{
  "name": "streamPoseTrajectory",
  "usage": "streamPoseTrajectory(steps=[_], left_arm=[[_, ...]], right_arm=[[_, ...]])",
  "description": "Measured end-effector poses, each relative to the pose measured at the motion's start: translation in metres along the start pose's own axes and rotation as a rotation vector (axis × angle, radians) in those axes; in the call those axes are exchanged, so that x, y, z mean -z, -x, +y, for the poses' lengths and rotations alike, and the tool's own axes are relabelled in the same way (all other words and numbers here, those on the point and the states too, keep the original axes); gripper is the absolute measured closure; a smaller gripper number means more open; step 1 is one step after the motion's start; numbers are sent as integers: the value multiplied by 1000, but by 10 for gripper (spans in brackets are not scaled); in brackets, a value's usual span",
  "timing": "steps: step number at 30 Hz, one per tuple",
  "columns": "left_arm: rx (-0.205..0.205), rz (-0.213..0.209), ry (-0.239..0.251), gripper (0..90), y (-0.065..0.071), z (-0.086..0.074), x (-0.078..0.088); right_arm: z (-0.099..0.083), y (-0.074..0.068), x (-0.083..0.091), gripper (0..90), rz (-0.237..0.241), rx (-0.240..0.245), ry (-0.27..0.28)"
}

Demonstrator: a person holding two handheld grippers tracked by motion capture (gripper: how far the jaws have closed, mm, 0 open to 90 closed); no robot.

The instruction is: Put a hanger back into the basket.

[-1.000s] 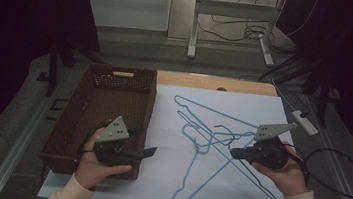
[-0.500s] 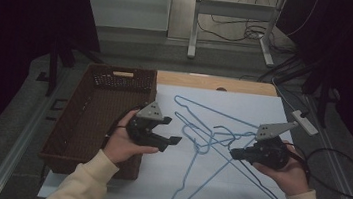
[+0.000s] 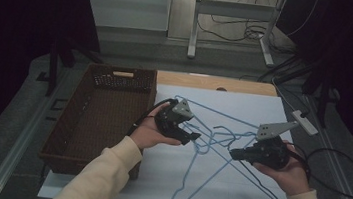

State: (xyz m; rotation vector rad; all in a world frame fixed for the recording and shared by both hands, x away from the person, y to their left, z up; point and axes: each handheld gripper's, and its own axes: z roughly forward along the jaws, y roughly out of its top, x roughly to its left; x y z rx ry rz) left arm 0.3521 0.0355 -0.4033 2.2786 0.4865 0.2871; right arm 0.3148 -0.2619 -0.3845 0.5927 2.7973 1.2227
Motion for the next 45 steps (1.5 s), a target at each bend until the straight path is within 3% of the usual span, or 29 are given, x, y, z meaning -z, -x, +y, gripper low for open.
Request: streamPoseTrajectory(steps=[5, 12, 15, 21, 29, 33, 39, 45], left_arm=[[-114, 3, -22, 372, 8, 5, -10], [-219, 32, -66, 522, 16, 10, -21], [-233, 27, -71, 658, 17, 11, -22], [-282, 31, -89, 746, 23, 11, -20], [-286, -19, -108, 862, 30, 11, -17], [-226, -37, -85, 870, 30, 10, -13], [-171, -37, -68, 872, 30, 7, -8], [-88, -33, -17, 873, 26, 3, 2]], right_arm=[[1, 0, 0, 878, 8, 6, 6], [2, -1, 0, 879, 30, 20, 2], [1, 0, 1, 878, 19, 17, -3], [0, 7, 5, 877, -20, 10, 6], [0, 21, 7, 866, -128, -12, 26], [-1, 26, 5, 847, -162, -24, 58], [-4, 26, 7, 784, -197, -35, 140], [-14, 22, 16, 560, -250, -75, 258]])
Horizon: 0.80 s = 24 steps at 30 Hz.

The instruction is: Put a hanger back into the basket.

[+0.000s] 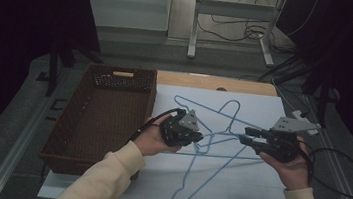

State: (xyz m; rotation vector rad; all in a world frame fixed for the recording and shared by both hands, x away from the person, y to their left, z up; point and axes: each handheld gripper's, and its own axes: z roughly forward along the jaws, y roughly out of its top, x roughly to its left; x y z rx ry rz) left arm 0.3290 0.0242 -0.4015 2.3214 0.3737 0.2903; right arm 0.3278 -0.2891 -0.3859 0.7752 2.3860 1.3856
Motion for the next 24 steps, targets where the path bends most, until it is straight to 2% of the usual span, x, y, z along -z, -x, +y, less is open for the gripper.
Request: streamPoseTrajectory(steps=[4, 6, 7, 8, 9, 16, 19, 24], left_arm=[[53, -15, 55, 873, -3, -3, 9], [81, -6, 75, 873, -5, -6, 16], [81, -6, 75, 873, -5, -6, 16], [111, 0, 98, 873, -7, -8, 22], [119, 4, 102, 873, -8, -9, 25], [196, 67, 148, 873, -16, -19, 52], [247, 103, 193, 874, -22, -28, 72], [298, 164, 234, 874, -26, -47, 103]], right_arm=[[-7, 0, 5, 466, -39, -22, 44], [-12, 0, 6, 432, -58, -31, 59], [-12, 0, 6, 432, -58, -31, 59], [-20, 2, 7, 397, -76, -50, 70], [-22, 2, 7, 390, -80, -55, 69], [-39, 2, 2, 364, -84, -79, 56], [-46, 2, -1, 350, -87, -86, 47], [-54, 1, -5, 340, -86, -94, 34]])
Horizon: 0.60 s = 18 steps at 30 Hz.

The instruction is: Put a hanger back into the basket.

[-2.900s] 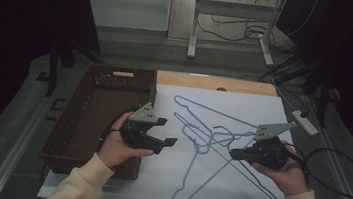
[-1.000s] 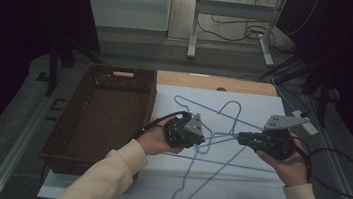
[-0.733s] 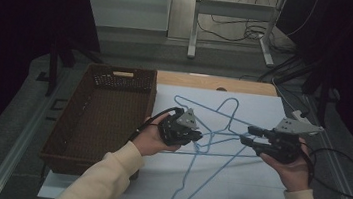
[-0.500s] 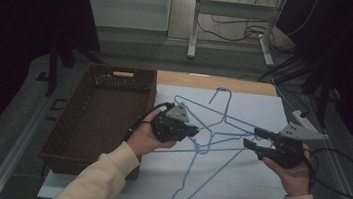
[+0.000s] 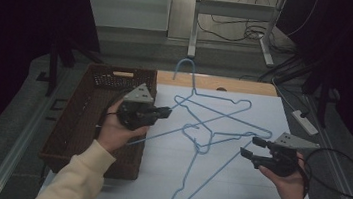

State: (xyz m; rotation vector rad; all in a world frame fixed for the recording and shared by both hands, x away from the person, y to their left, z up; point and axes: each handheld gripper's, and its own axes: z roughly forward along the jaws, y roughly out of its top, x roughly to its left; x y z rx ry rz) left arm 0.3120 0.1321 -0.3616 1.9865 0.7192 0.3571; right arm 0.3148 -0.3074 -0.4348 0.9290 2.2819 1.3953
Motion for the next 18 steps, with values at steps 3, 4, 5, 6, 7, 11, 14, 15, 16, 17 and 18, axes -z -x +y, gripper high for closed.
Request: streamPoseTrajectory(steps=[3, 4, 5, 6, 7, 11, 14, 15, 16, 17, 18], left_arm=[[24, 35, 16, 874, -8, -8, 20], [31, 48, 19, 874, -11, -12, 26], [40, 64, 23, 874, -15, -16, 34], [52, 80, 27, 874, -19, -21, 42], [61, 91, 31, 873, -22, -24, 47], [100, 143, 50, 873, -34, -37, 66], [123, 203, 42, 874, -47, -49, 80], [123, 203, 42, 874, -47, -49, 80], [124, 235, 30, 874, -53, -55, 84], [131, 244, 28, 874, -56, -58, 86], [145, 256, 27, 874, -62, -63, 88]], right_arm=[[-4, 1, -2, 336, -1, -6, -3], [-5, 1, -3, 335, 0, -8, -5], [-6, 1, -4, 335, 0, -8, -10], [-8, 1, -5, 335, 2, -11, -13], [-10, 0, -7, 335, 3, -13, -22], [-13, -1, -12, 335, 3, -10, -39], [-13, -2, -13, 335, 6, -9, -43], [-13, -2, -13, 335, 6, -9, -43], [-13, -2, -13, 335, 5, -10, -45], [-14, -2, -13, 335, 5, -12, -47], [-15, -2, -13, 334, 7, -16, -49]])
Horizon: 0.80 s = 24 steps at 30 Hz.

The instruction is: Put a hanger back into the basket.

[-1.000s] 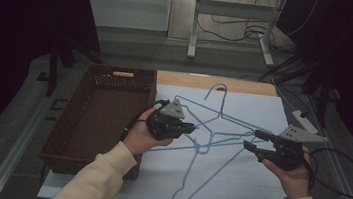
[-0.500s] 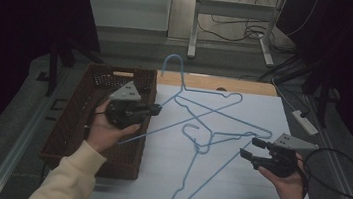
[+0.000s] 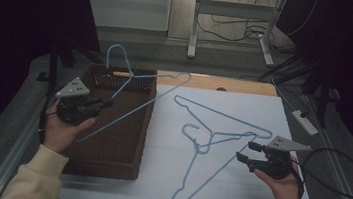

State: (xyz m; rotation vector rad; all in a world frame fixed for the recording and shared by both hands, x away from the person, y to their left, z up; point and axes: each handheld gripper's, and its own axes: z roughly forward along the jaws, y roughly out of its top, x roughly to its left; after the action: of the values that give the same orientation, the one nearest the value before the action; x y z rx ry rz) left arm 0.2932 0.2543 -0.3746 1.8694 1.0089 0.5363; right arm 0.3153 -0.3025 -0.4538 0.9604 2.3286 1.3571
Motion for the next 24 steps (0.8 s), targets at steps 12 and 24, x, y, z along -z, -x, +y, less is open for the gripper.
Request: streamPoseTrajectory(steps=[12, 24], left_arm=[[58, 99, -32, 874, -42, -29, 5], [67, 127, -27, 874, -50, -41, 24]], right_arm=[[-3, 1, -2, 331, 2, -3, -12], [-5, -1, -6, 329, 6, 4, -32]])
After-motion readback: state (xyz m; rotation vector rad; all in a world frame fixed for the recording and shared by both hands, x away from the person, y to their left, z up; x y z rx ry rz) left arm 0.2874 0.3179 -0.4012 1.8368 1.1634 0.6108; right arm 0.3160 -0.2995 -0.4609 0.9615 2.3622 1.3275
